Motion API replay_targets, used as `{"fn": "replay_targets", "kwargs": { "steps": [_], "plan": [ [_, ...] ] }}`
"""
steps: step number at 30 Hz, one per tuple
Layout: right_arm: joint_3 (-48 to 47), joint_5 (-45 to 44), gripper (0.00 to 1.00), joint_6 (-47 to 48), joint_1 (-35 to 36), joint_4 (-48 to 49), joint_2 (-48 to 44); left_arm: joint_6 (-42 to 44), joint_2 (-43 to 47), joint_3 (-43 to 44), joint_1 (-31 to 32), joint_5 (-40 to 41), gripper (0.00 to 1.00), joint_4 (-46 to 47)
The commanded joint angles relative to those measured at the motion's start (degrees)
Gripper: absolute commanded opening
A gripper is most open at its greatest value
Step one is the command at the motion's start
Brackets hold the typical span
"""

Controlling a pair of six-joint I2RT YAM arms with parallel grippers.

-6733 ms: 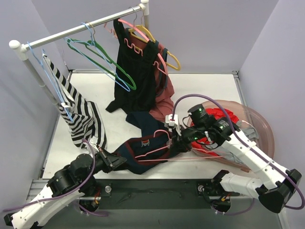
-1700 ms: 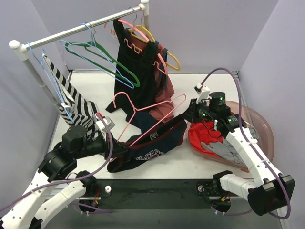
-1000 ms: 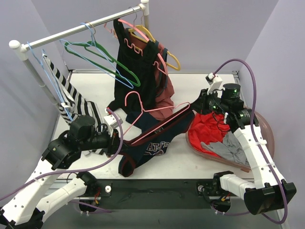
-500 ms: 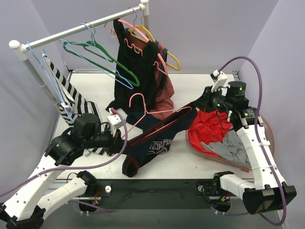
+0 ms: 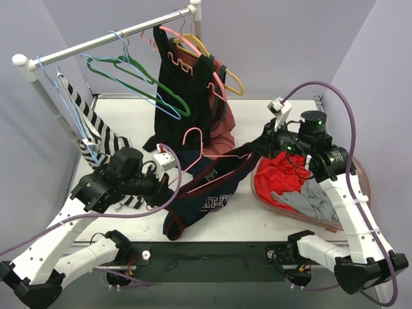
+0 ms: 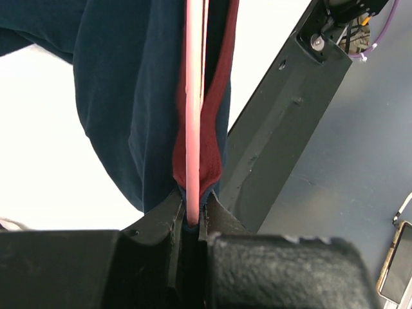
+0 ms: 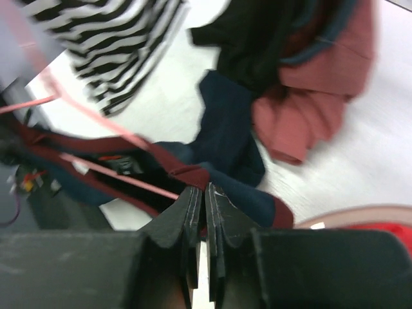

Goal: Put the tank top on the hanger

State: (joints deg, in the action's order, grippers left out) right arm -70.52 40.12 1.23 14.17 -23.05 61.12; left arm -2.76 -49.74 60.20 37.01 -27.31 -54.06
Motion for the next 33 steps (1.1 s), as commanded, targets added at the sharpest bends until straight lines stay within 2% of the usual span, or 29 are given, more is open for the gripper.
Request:
{"fn": "replay_targets", "kwargs": {
  "steps": [1,2,3,5,6,7,11,12,14,15,16,19,23,28,31,33],
  "plan": [
    [-3.1,6.6,0.15,6.8,6.0,-1.9,-2.6,0.7,-0.4,3.8,-0.3,-1.4,0.0,-0.3],
    [-3.4,7.2,0.25,7.6,6.4,-2.6,-2.6,0.9,-0.3,4.0,-0.3,-1.8,0.0,0.2],
    [-4.3,6.9,0.41,8.3,6.3,-3.2,-2.5,1.1,-0.1,4.1,-0.3,-2.0,0.0,0.4],
    [-5.0,5.1,0.6,10.8,5.4,-4.4,-2.7,1.7,0.3,4.3,-0.3,-2.8,0.0,0.5],
    [-5.4,5.1,0.74,11.3,3.5,-4.6,-2.8,2.1,0.4,4.3,-0.3,-3.3,0.0,0.4],
    [-5.7,5.8,0.77,12.2,2.4,-5.2,-2.8,2.4,0.6,4.4,-0.3,-3.8,0.0,0.3],
    [-7.1,7.4,0.81,22.6,-1.7,-11.3,-2.6,6.1,2.1,4.7,-0.3,-6.1,0.0,0.2],
    [-7.6,7.7,0.83,30.2,-2.0,-13.8,-2.2,6.8,2.4,5.0,-0.4,-6.9,0.0,0.0],
    [-8.9,8.6,0.86,37.7,-2.2,-21.1,-1.8,9.3,2.6,6.0,-0.3,-7.6,0.0,-0.8],
    [-9.5,9.2,0.86,45.4,-2.2,-24.0,-1.1,10.1,2.5,6.2,-0.3,-8.1,0.0,-1.2],
    [-10.1,10.0,0.86,49.7,-2.2,-29.4,-0.7,11.6,2.2,6.6,-0.3,-8.4,0.0,-1.6],
    [-11.8,12.3,0.86,58.2,-1.9,-36.3,0.6,13.7,1.4,7.8,-0.3,-8.7,0.0,-3.0],
    [-11.0,10.1,0.85,61.1,2.6,-38.5,0.8,14.3,1.0,8.4,-0.1,-10.2,0.0,-2.5],
    [-9.2,9.7,0.85,61.5,4.4,-38.7,1.3,14.6,1.0,8.5,-0.1,-12.9,0.0,-2.2],
    [-8.8,11.0,0.82,62.2,4.8,-39.3,1.7,14.7,1.3,8.3,-0.2,-13.5,0.0,-1.3],
    [-8.3,12.3,0.77,63.5,5.2,-40.4,1.9,14.8,1.7,8.1,-0.2,-13.6,0.0,-0.6]
  ]
}}
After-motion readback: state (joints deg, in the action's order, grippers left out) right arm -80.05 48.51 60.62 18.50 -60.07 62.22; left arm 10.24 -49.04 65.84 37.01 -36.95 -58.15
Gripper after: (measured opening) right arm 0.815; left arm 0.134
